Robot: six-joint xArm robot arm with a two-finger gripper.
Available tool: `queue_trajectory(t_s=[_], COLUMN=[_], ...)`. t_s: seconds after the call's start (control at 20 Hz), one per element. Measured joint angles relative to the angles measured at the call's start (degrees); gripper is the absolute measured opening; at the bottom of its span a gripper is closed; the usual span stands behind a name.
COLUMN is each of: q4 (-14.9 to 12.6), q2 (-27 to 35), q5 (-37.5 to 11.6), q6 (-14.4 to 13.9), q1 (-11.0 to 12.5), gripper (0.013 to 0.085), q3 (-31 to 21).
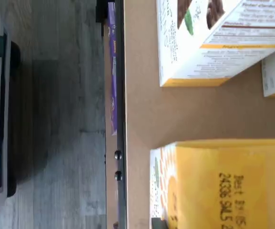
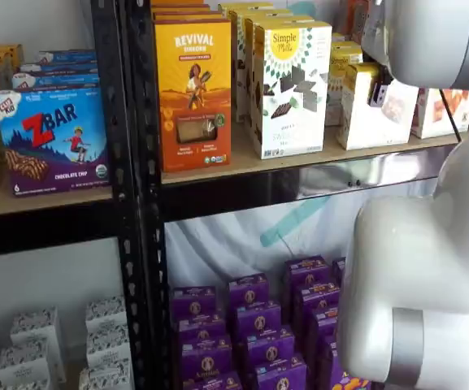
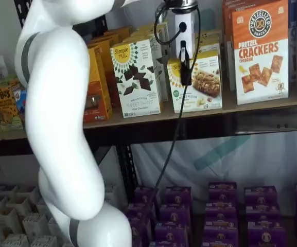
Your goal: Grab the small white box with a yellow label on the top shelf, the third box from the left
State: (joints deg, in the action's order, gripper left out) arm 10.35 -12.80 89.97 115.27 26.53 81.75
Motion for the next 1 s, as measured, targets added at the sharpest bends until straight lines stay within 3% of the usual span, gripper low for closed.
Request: queue_trajectory(t_s=[0.4, 1.0], q4=[0.0, -1.0], q2=[-0.3, -3.6], q5=[0.5, 8.6], q6=[0.2, -0.5], q1=[0.3, 0.1], gripper=[0.033, 0.033], q3=[-0.1, -0.7])
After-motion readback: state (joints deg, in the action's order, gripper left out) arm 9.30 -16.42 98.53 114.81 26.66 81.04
